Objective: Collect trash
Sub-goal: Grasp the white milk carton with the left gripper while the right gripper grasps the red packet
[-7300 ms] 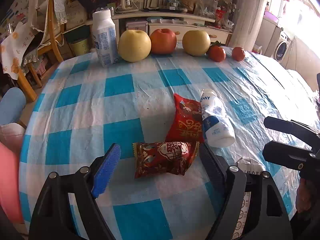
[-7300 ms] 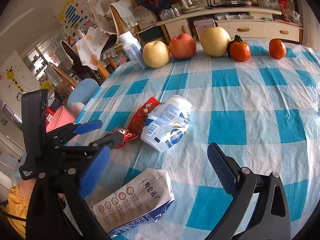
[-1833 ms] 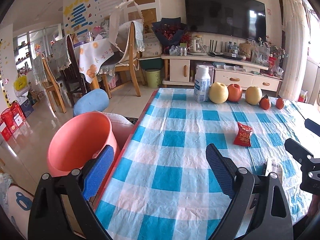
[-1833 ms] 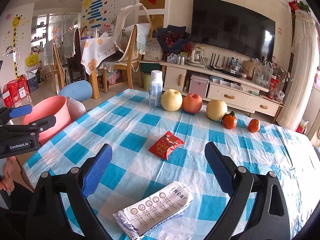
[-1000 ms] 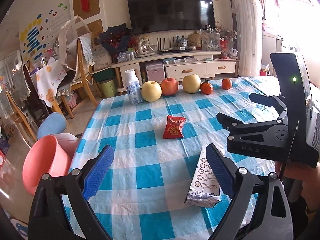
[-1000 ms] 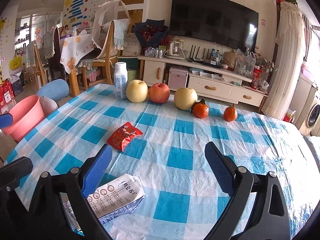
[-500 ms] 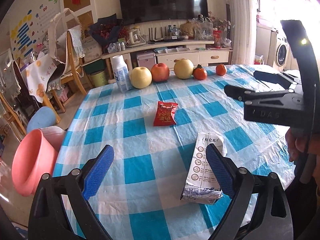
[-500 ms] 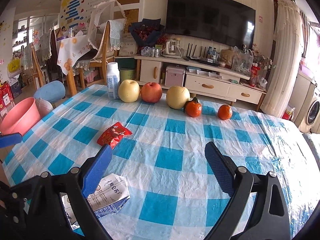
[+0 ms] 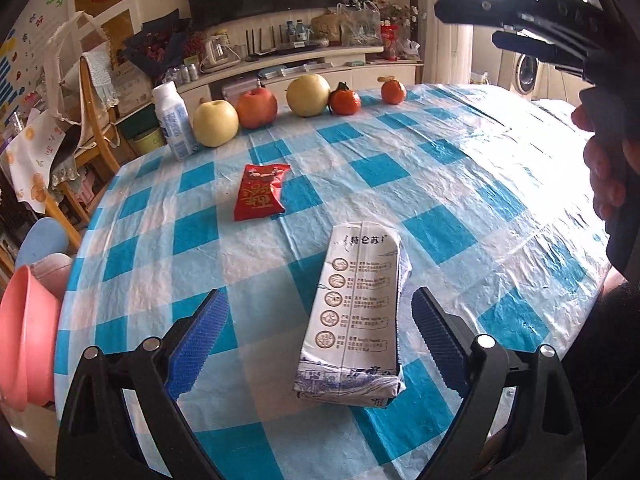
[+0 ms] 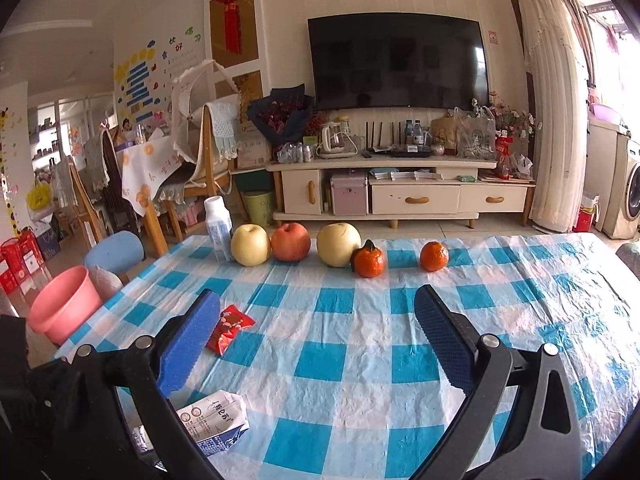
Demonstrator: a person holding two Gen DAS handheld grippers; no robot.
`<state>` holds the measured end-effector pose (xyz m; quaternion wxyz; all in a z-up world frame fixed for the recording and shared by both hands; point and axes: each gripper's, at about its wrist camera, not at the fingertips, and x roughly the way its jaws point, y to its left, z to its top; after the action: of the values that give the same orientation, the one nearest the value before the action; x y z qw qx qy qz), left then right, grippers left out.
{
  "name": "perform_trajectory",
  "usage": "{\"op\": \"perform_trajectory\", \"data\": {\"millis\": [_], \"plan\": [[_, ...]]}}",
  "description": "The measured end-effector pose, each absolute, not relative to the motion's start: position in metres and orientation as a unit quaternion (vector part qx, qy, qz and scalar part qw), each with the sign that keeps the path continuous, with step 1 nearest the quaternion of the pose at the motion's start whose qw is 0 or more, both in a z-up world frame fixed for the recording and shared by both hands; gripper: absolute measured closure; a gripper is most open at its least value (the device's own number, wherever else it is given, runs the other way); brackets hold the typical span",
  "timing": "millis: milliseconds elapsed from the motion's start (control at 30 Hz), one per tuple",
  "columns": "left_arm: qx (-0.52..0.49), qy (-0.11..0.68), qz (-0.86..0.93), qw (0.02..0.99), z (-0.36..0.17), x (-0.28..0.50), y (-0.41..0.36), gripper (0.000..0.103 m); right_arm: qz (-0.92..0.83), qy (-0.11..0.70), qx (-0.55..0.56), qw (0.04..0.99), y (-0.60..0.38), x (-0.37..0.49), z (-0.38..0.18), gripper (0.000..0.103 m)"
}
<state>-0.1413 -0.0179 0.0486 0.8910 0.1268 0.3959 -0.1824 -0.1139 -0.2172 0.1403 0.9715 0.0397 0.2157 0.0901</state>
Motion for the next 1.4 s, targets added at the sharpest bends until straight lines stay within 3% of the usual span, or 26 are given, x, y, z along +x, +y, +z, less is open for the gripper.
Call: {"op": "perform_trajectory", "data": {"millis": [400, 500, 667, 1400], "plan": [[0.137, 0.447, -0.185, 0.864, 0.011, -0.118, -0.034, 0.012, 0.131, 0.236, 0.061, 0.961, -0.211, -0.098, 0.135, 0.004], [0.131, 0.456, -0.183, 0.861, 0.007, -0.113, -0.032, 0.029, 0.137, 0.248, 0.063, 0.957, -0.208, -0.093, 0.13, 0.004], [0.098, 0.458, -0.185, 0.864, 0.007, -0.108, -0.026, 0.047, 0.141, 0.269, 0.059, 0.951, -0.199, -0.082, 0.121, 0.004], [-0.015, 0.408, -0.062, 0.911, 0.026, -0.078, 0.081, 0.047, 0.216, 0.422, 0.059, 0.879, -0.118, -0.007, 0.04, 0.004]]}}
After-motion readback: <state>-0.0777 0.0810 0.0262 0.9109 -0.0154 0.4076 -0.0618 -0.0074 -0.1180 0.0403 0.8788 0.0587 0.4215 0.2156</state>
